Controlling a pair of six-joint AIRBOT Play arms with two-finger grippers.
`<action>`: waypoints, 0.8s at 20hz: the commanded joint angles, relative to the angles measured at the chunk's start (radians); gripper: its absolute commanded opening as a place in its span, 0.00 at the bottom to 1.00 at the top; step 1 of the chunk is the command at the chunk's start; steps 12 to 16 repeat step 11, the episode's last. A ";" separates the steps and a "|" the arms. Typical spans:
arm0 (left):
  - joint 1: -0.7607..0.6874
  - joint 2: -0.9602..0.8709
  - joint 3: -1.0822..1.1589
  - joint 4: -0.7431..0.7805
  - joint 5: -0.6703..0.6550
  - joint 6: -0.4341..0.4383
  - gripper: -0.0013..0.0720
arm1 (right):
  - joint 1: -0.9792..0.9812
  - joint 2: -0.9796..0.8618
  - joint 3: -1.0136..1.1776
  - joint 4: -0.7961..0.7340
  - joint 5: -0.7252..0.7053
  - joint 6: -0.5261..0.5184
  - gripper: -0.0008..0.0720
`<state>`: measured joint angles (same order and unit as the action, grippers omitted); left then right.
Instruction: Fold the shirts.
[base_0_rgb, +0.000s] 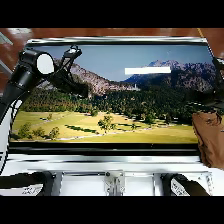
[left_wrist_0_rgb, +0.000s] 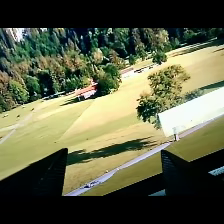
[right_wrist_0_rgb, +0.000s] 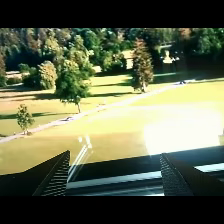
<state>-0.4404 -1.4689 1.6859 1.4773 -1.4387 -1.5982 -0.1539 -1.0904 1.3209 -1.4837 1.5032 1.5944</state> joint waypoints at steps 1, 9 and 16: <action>0.000 -0.005 0.000 0.000 0.020 -0.004 0.93 | 0.014 -0.002 -0.001 0.001 0.011 0.010 0.96; 0.000 -0.014 -0.003 -0.001 0.018 -0.004 0.93 | 0.014 -0.002 -0.001 0.001 0.011 0.010 0.96; 0.000 -0.014 -0.003 -0.001 0.018 -0.004 0.93 | 0.014 -0.002 -0.001 0.001 0.011 0.010 0.96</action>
